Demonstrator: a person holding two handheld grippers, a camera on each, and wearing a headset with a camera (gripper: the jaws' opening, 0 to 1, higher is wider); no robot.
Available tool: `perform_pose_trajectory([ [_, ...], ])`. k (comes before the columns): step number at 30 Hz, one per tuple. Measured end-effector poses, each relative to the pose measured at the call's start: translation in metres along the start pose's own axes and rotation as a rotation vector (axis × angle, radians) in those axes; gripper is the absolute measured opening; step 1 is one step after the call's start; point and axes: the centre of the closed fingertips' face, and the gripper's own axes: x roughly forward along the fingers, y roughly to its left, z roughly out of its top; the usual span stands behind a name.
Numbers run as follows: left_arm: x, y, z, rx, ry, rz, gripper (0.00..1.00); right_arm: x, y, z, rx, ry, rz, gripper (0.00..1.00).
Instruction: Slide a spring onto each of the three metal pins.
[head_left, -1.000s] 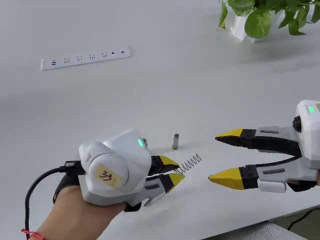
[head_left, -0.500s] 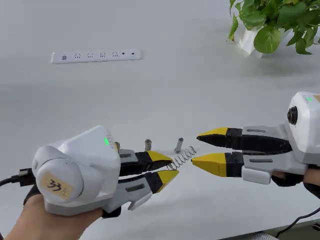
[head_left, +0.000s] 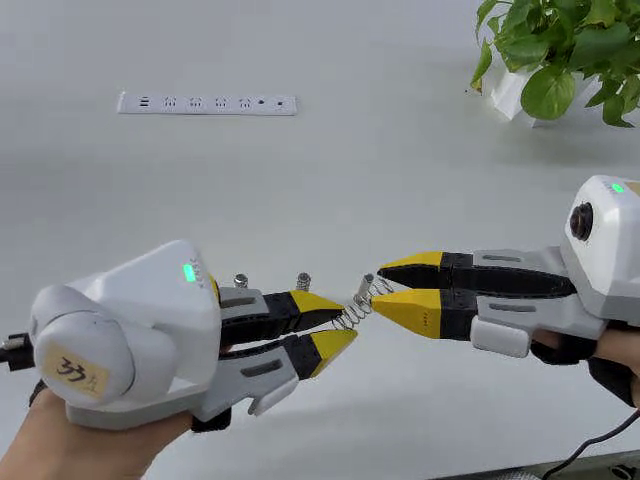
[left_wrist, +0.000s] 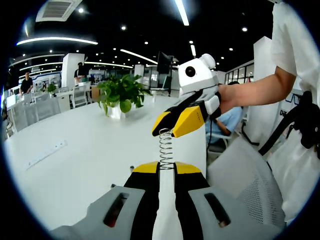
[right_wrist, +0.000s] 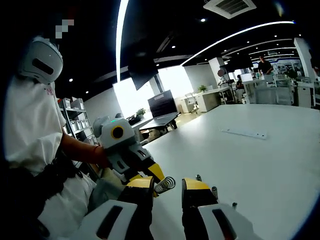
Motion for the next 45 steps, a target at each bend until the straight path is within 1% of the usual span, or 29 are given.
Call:
perform_pose_trajectory([
  [6, -0.002, 0.000, 0.004, -0.010, -0.020, 0.003, 0.06, 0.000, 0.002, 0.001, 0.019, -0.010, 0.010, 0.12],
  [11, -0.001, -0.001, 0.005, -0.011, -0.024, 0.000, 0.06, -0.002, 0.000, 0.002, 0.025, -0.018, 0.011, 0.07],
  [20, -0.001, -0.003, 0.006, -0.011, -0.027, -0.005, 0.06, -0.001, 0.004, 0.004, -0.005, -0.007, 0.005, 0.07],
  [28, -0.001, -0.005, 0.005, -0.016, -0.023, -0.009, 0.06, 0.003, 0.012, 0.006, -0.053, 0.020, 0.006, 0.07],
  [30, -0.001, -0.005, 0.004, -0.016, -0.022, -0.010, 0.06, 0.004, 0.011, 0.003, -0.075, 0.034, 0.006, 0.07],
  [35, 0.000, -0.006, 0.003, -0.016, -0.016, -0.016, 0.06, 0.006, 0.016, 0.004, -0.144, 0.077, 0.003, 0.07],
  [39, 0.000, -0.006, 0.003, -0.020, -0.016, -0.019, 0.06, 0.007, 0.020, 0.007, -0.168, 0.091, 0.008, 0.07],
  [45, 0.001, -0.006, 0.001, -0.019, -0.011, -0.020, 0.06, 0.008, 0.022, 0.006, -0.214, 0.123, 0.012, 0.07],
])
